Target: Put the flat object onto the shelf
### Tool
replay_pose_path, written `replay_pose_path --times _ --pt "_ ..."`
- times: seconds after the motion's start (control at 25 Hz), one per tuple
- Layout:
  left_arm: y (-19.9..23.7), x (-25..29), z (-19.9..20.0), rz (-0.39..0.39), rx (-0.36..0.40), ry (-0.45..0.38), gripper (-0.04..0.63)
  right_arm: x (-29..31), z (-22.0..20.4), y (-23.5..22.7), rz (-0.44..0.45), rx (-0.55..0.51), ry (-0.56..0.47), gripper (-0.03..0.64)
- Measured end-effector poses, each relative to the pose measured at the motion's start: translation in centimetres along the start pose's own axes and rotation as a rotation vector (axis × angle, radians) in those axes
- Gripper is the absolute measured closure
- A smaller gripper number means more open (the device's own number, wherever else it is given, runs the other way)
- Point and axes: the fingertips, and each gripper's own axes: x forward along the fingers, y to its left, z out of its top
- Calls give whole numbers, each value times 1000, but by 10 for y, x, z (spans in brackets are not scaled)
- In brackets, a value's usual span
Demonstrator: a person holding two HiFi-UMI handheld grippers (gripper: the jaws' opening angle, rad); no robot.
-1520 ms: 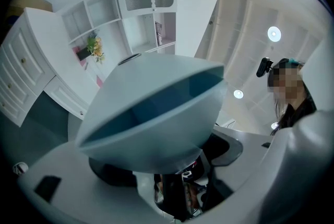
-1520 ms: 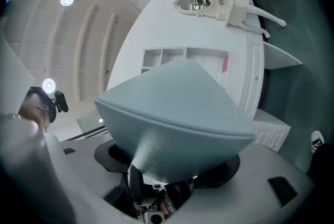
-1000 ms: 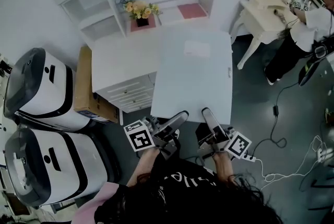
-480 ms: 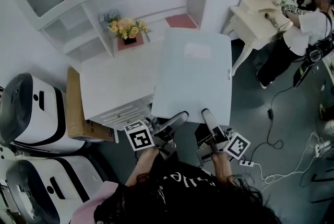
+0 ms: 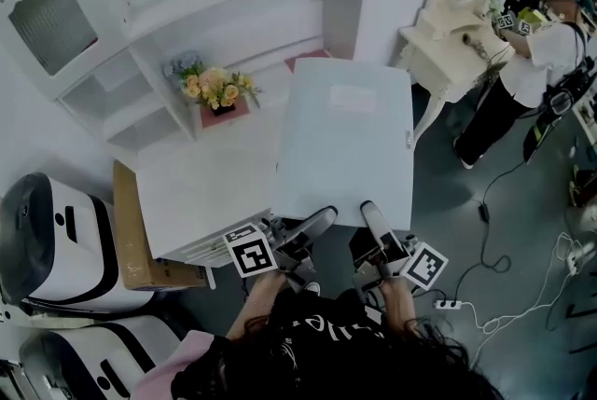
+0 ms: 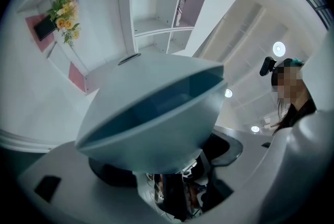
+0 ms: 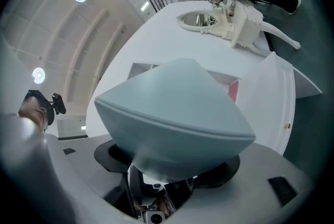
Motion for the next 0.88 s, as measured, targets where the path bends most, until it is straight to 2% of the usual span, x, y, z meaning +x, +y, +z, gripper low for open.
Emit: replay_pose_path --times 0.2,0.44,0.88 --pt "9 14 6 -5 -7 -6 222 9 14 -7 3 -12 2 308" --pt "24 49 20 11 19 -36 222 31 47 -25 30 -3 38 308" --pt "41 139 67 28 78 -157 222 92 140 -38 105 -19 154 308"
